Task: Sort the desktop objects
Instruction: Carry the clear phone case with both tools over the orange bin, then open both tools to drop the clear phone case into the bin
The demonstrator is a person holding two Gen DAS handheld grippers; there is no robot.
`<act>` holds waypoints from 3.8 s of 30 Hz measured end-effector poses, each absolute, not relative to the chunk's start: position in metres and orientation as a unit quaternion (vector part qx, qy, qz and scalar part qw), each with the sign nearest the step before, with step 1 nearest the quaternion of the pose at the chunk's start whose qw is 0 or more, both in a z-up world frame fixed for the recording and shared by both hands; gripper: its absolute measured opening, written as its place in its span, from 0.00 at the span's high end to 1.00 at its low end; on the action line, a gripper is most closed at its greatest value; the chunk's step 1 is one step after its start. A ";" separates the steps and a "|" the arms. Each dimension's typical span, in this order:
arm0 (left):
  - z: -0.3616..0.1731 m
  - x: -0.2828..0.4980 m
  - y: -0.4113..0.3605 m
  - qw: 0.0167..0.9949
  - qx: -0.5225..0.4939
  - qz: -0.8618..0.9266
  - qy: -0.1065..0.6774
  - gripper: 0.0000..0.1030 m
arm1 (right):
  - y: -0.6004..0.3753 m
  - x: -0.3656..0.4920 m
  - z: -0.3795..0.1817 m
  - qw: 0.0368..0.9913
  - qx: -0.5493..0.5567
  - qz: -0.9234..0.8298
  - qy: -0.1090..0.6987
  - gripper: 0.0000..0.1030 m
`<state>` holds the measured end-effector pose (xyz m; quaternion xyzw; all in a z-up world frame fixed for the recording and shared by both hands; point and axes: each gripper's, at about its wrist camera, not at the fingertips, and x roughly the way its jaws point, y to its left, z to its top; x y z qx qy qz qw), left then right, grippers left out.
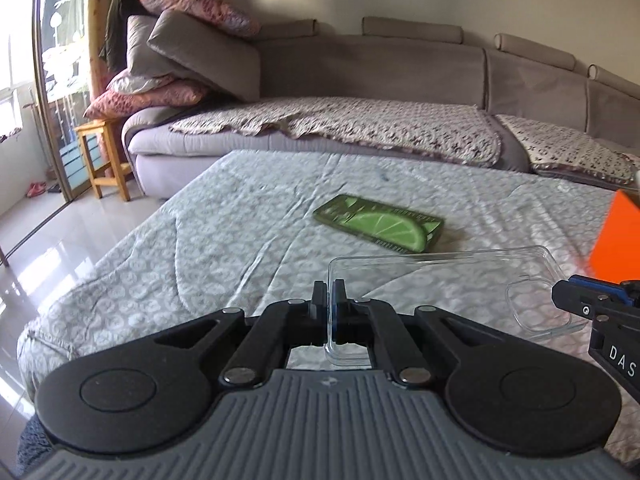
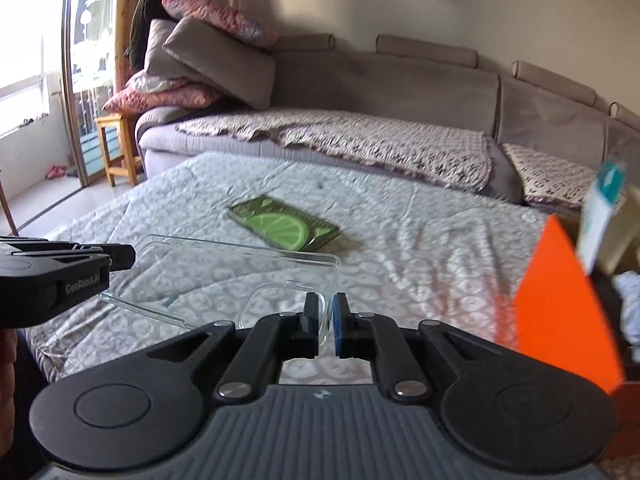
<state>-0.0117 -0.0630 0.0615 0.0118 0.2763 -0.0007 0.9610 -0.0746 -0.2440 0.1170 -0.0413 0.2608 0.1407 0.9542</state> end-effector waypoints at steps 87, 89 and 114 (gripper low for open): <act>0.104 -0.039 -0.296 0.956 0.072 -0.192 0.211 0.06 | -0.489 -0.109 0.115 0.982 0.014 -0.089 0.166 0.09; 0.107 -0.039 -0.297 0.955 0.077 -0.195 0.210 0.00 | -0.489 -0.109 0.117 0.982 0.017 -0.090 0.167 0.09; 0.115 -0.035 -0.303 0.942 0.054 -0.214 0.253 0.00 | -0.488 -0.122 0.135 0.970 0.063 -0.129 0.197 0.00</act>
